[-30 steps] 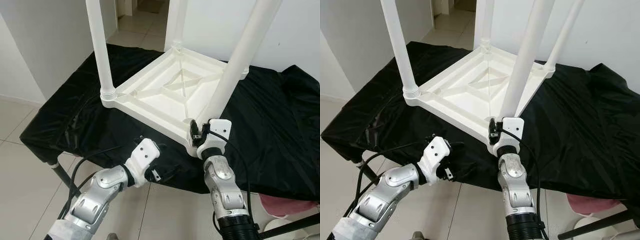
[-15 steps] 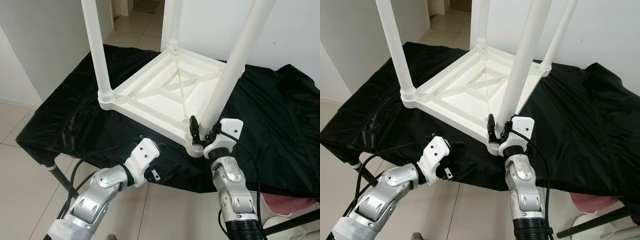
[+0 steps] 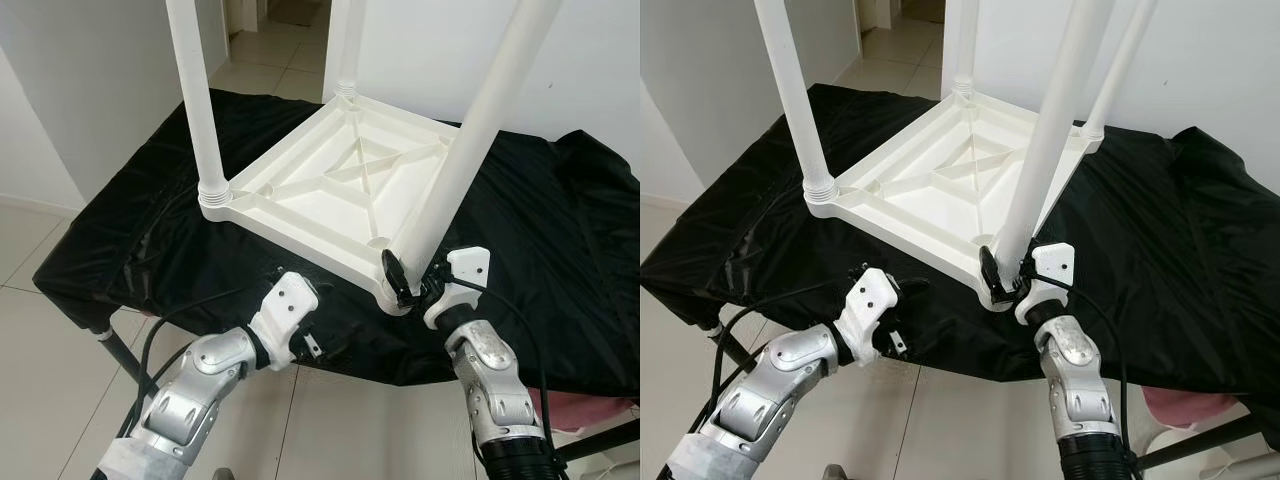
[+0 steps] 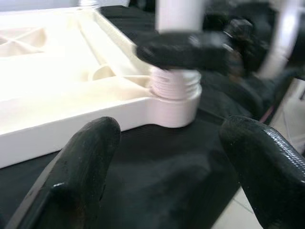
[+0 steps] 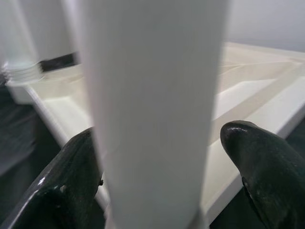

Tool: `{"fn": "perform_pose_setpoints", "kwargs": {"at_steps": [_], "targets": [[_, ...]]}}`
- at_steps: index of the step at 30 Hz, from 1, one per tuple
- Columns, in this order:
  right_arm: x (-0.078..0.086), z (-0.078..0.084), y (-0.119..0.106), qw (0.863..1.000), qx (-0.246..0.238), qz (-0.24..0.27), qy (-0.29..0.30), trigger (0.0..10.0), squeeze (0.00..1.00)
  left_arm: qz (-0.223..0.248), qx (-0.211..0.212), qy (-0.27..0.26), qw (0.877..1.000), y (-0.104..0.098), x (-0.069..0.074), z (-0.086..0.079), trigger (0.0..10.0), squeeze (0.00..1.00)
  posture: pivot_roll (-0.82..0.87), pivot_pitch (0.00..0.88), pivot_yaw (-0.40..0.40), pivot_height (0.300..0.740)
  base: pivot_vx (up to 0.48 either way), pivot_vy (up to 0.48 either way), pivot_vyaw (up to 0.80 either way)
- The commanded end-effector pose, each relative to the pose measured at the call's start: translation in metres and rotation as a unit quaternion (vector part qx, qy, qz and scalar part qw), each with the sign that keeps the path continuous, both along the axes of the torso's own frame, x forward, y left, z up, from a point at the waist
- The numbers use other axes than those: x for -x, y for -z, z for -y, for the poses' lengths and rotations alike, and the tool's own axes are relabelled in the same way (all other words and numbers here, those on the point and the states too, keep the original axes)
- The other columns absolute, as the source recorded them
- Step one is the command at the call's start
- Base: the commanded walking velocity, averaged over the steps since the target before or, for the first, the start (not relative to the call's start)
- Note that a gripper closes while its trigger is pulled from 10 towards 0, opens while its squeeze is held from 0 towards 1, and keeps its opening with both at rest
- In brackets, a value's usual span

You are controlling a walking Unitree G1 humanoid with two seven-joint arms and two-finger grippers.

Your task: Building children table

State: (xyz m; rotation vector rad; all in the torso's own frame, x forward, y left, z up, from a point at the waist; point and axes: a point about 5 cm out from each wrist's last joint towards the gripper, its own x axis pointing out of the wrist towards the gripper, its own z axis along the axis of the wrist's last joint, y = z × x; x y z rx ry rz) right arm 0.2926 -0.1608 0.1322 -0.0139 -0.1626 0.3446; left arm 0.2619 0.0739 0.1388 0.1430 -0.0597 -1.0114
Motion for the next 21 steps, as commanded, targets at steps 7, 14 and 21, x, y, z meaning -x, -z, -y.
{"fn": "perform_pose_setpoints", "kwargs": {"at_steps": [7,14,21], "targets": [[-0.001,0.005,0.01,0.999,0.013,-0.009,-0.039,10.0,0.0,0.017,0.004,-0.054,0.998,-0.004,-0.007,-0.006,10.0,0.0,0.02,0.063,-0.049,0.74,0.0,0.0,0.0],[-0.009,0.006,0.008,0.995,0.023,-0.012,-0.099,10.0,0.0,0.007,0.002,-0.012,1.0,-0.002,-0.001,-0.004,10.0,0.0,0.02,0.066,-0.047,0.74,0.0,0.0,0.0],[-0.018,0.005,0.003,0.991,0.051,0.0,-0.126,10.0,0.0,0.006,-0.004,0.013,1.0,-0.001,0.004,0.003,10.0,0.0,0.02,0.071,-0.047,0.74,0.0,0.0,0.0]]}}
